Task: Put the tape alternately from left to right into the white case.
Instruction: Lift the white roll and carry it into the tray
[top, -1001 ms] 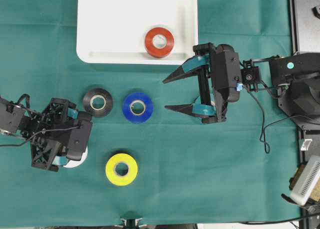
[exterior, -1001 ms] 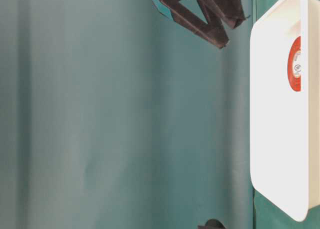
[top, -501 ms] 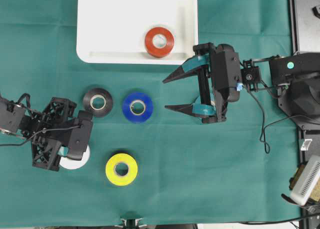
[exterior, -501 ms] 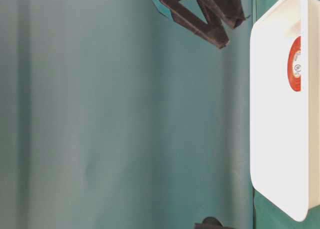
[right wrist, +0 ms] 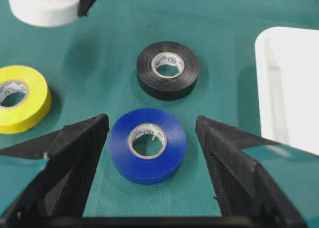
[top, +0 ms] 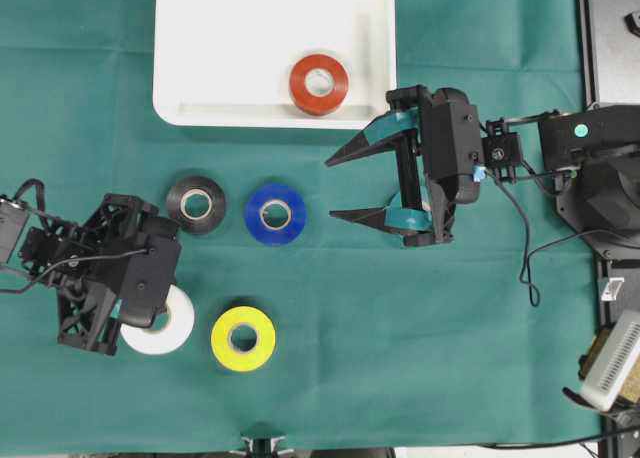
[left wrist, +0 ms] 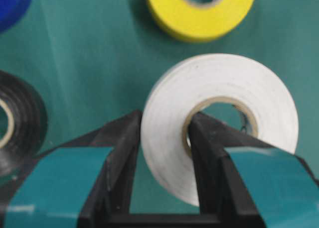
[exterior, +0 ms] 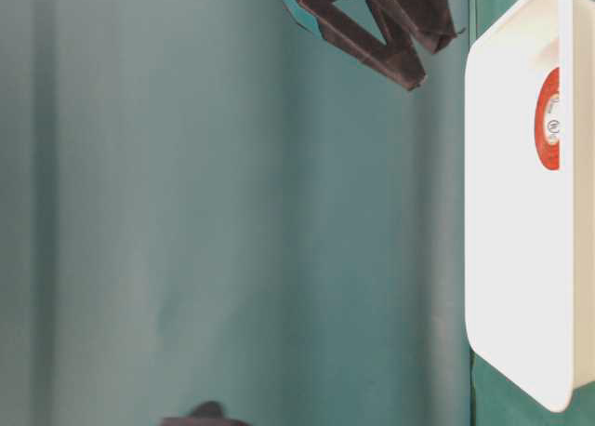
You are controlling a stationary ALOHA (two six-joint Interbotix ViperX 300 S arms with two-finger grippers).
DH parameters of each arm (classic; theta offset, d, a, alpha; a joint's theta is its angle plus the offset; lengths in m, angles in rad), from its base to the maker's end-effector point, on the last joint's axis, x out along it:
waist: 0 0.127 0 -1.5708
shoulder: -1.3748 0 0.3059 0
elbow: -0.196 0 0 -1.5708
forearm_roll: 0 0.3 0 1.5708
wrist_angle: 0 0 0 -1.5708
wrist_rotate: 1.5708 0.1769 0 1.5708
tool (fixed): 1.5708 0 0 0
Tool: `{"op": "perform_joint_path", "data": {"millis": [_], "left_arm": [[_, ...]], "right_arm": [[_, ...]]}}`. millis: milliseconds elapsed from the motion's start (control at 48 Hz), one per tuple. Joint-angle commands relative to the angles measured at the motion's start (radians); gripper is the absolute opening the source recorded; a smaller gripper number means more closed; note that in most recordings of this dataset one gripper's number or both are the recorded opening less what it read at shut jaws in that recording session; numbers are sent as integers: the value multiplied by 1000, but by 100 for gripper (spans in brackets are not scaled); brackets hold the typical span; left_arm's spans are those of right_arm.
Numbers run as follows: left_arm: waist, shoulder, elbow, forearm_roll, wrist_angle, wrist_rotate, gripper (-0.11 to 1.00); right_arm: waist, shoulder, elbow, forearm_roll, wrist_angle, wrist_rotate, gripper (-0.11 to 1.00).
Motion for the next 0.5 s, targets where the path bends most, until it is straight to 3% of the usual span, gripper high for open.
{"op": "perform_joint_path", "data": {"millis": [0,250,480], "left_arm": [[3,-40,-38,0,23,2,-2],[92,-49,-40,2,37,3,-2],[255,-52,-54,2,32,6,-2]], "right_arm": [[3,-6,-11,0,-5,2,73],[3,-6,-14,-2,-5,2,73],[3,-6,-14,0,-5,3,73]]}}
